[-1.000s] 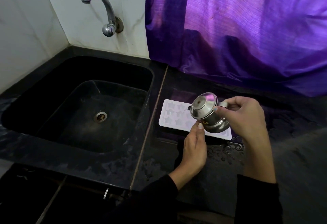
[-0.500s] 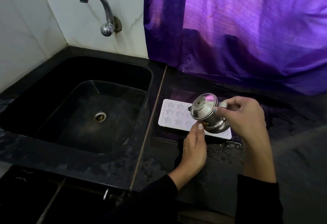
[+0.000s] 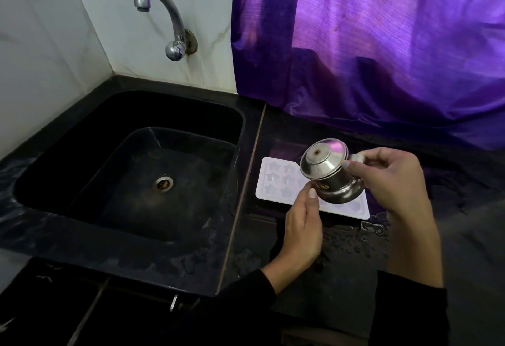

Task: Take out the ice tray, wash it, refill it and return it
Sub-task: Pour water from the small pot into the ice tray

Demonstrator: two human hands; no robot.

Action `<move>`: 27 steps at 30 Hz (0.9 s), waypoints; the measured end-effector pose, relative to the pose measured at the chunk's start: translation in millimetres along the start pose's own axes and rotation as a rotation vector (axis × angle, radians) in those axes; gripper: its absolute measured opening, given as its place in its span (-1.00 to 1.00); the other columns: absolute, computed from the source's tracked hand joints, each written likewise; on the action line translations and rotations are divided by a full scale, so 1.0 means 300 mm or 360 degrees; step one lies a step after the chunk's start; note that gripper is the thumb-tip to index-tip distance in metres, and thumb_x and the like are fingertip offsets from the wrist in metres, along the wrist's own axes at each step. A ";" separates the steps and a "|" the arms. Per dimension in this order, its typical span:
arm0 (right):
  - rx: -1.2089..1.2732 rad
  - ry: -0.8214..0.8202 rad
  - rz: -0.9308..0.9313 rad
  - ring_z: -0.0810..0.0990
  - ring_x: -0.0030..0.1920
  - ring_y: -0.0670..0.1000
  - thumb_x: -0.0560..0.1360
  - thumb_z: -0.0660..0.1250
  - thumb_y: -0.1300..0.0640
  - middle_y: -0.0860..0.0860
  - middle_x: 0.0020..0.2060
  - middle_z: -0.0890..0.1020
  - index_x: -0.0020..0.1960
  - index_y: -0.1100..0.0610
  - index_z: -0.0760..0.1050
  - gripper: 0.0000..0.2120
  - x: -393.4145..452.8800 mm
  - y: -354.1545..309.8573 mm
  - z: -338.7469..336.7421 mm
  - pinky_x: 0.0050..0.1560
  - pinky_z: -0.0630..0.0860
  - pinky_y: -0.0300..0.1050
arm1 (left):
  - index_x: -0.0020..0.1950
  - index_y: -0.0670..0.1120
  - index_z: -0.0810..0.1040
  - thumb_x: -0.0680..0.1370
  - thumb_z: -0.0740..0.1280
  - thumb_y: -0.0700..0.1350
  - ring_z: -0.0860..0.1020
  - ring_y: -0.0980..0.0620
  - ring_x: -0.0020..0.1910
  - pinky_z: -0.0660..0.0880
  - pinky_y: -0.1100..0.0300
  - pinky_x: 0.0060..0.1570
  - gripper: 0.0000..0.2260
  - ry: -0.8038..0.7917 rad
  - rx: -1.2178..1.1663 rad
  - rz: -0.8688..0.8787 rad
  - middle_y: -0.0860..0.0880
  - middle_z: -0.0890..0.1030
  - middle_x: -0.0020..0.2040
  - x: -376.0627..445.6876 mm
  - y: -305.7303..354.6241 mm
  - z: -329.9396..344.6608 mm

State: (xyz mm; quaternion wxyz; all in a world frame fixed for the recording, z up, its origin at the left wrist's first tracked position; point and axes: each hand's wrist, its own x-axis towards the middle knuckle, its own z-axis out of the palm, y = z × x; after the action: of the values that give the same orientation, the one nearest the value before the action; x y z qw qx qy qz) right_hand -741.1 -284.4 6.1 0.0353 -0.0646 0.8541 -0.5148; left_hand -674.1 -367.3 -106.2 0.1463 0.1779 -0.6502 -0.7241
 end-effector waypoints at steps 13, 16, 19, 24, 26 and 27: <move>-0.0250 0.0024 -0.0023 0.67 -0.16 0.08 0.23 0.50 -0.06 -0.05 -0.30 0.69 -0.24 -0.01 0.60 -0.81 -0.005 -0.007 0.061 0.02 0.58 0.21 | 0.23 0.19 0.45 0.67 0.01 0.03 0.48 0.24 0.24 0.39 0.09 0.32 -0.73 -0.0023 -0.0011 -0.0038 0.19 0.57 0.16 0.005 0.002 -0.038; -0.0277 0.0026 -0.0037 0.67 -0.16 0.08 0.29 0.53 0.00 -0.05 -0.29 0.68 -0.25 0.00 0.59 -0.85 -0.005 -0.008 0.063 0.03 0.58 0.21 | 0.16 0.25 0.44 0.68 0.01 0.01 0.49 0.31 0.19 0.41 0.14 0.29 -0.75 -0.0036 -0.0010 -0.0040 0.24 0.57 0.10 0.006 0.008 -0.041; -0.0302 0.0025 -0.0038 0.67 -0.15 0.07 0.31 0.53 0.01 -0.05 -0.28 0.68 -0.24 0.00 0.59 -0.86 -0.002 -0.010 0.065 0.03 0.58 0.20 | 0.14 0.27 0.43 0.68 0.01 0.01 0.49 0.29 0.19 0.41 0.13 0.29 -0.76 -0.0031 -0.0002 -0.0056 0.25 0.57 0.09 0.009 0.010 -0.040; -0.0301 0.0030 -0.0015 0.67 -0.13 0.07 0.27 0.53 -0.03 -0.05 -0.28 0.69 -0.23 0.00 0.60 -0.83 0.006 -0.012 0.071 0.03 0.58 0.20 | 0.05 0.28 0.45 0.68 0.02 0.00 0.51 0.31 0.14 0.42 0.14 0.25 -0.74 -0.0006 0.0013 -0.0063 0.27 0.58 0.03 0.018 0.006 -0.042; -0.0299 0.0027 -0.0013 0.67 -0.13 0.07 0.29 0.54 0.00 -0.05 -0.28 0.69 -0.24 0.00 0.59 -0.85 0.008 -0.014 0.071 0.04 0.57 0.20 | 0.07 0.27 0.45 0.67 0.02 0.01 0.50 0.30 0.15 0.42 0.14 0.25 -0.75 -0.0001 0.0019 -0.0075 0.27 0.58 0.04 0.020 0.004 -0.041; -0.0299 0.0025 -0.0013 0.67 -0.13 0.07 0.30 0.54 0.00 -0.05 -0.28 0.69 -0.25 0.00 0.59 -0.85 0.010 -0.013 0.071 0.04 0.57 0.20 | 0.09 0.26 0.45 0.67 0.02 0.01 0.50 0.29 0.16 0.42 0.13 0.26 -0.76 0.0001 0.0023 -0.0082 0.26 0.57 0.05 0.021 0.002 -0.041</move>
State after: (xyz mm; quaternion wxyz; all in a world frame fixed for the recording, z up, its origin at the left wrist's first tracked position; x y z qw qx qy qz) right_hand -741.1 -305.2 -0.4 0.0202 -0.0672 0.8986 -0.4332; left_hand -674.2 -381.1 -107.3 0.1265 0.1959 -0.6505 -0.7229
